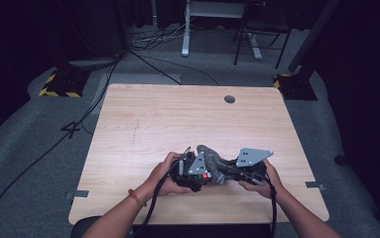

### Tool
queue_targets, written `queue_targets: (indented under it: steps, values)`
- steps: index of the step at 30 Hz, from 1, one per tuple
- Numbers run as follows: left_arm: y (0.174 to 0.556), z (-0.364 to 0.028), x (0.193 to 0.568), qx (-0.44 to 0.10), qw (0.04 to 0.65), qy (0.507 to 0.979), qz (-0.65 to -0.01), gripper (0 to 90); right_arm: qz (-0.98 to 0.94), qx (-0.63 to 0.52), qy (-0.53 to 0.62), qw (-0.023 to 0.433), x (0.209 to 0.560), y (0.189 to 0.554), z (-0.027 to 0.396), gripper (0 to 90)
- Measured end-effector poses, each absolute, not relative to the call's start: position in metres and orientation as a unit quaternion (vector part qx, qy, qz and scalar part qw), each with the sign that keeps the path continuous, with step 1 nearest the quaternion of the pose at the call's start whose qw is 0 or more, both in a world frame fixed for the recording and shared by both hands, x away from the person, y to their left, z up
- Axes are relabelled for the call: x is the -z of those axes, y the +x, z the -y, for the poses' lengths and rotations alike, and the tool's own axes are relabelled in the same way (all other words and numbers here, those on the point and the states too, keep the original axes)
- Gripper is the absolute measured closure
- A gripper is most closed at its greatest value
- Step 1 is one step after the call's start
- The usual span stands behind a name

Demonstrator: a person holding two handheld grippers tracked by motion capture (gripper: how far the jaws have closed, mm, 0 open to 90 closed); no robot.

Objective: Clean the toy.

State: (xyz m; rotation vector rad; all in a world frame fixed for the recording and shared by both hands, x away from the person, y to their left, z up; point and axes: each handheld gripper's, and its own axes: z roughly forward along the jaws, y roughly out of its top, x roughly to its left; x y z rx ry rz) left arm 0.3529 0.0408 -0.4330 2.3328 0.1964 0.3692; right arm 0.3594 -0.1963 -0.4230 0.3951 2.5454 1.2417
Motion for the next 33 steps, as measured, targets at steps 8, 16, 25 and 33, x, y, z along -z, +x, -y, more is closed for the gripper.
queue_targets:
  steps: [8,16,25,33]
  values:
    - [0.351,-0.047,0.426,-0.14,0.412,0.898,-0.072,33.6,-0.884,-0.433,0.138,0.108,0.434,0.365,0.196,79.8]
    - [0.351,-0.046,0.429,-0.14,0.402,0.903,-0.063,33.2,-0.859,-0.491,0.117,0.08,0.426,0.361,0.202,79.9]
    - [0.351,-0.044,0.433,-0.144,0.392,0.906,-0.068,33.4,-0.845,-0.516,0.1,0.099,0.413,0.353,0.2,80.0]
    - [0.35,-0.045,0.427,-0.142,0.398,0.904,-0.063,33.5,-0.861,-0.483,0.12,0.101,0.429,0.361,0.198,80.1]
